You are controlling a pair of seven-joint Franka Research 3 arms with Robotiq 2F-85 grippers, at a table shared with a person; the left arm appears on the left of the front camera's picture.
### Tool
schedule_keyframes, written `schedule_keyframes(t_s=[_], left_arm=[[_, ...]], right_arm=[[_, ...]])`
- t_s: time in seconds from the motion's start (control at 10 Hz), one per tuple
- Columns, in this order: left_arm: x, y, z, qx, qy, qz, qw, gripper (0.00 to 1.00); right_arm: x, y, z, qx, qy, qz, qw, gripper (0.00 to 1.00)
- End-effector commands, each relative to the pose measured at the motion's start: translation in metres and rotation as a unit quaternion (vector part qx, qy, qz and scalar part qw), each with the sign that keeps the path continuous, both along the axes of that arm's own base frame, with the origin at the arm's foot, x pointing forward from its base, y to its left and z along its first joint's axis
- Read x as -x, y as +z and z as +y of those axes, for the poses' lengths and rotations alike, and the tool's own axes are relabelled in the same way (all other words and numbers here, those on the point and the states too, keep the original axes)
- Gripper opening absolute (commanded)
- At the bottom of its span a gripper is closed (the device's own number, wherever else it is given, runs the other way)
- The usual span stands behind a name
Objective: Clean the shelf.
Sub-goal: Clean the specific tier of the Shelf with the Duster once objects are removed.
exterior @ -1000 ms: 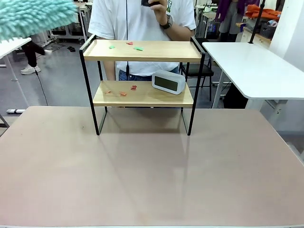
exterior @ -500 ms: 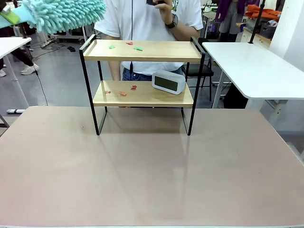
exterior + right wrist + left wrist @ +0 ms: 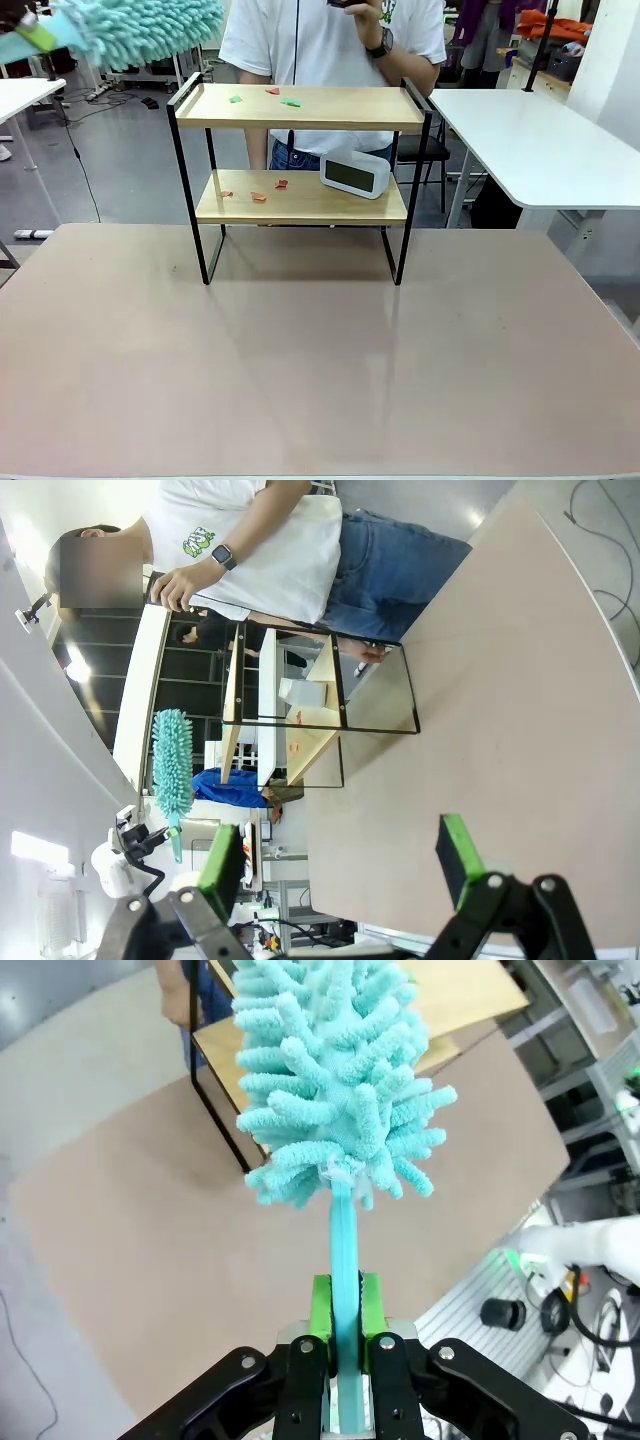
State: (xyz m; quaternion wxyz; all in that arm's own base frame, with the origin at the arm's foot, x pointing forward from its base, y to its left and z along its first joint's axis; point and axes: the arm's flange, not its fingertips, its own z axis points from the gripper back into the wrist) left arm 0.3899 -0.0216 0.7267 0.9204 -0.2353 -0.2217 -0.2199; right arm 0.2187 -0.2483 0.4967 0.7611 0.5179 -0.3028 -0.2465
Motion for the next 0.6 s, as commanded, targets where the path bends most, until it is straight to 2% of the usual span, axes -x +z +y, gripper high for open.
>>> schedule_keyframes(t_s=[0.0,0.2,0.5], left_arm=[[-0.011,-0.013,-0.029,-0.025,0.032,0.01,0.999,0.12],[-0.022,-0.027,-0.058,-0.065,0.072,0.016,0.995,0.12],[-0.036,-0.049,-0.085,-0.105,0.057,0.023,0.993,0.12]], right_arm=[[-0.002,0.002,0.0,0.001,0.001,-0.018,1.0,1.0],[-0.002,0.002,0.0,0.001,0.001,-0.018,1.0,1.0],[-0.002,0.002,0.0,0.001,0.001,-0.018,1.0,1.0]])
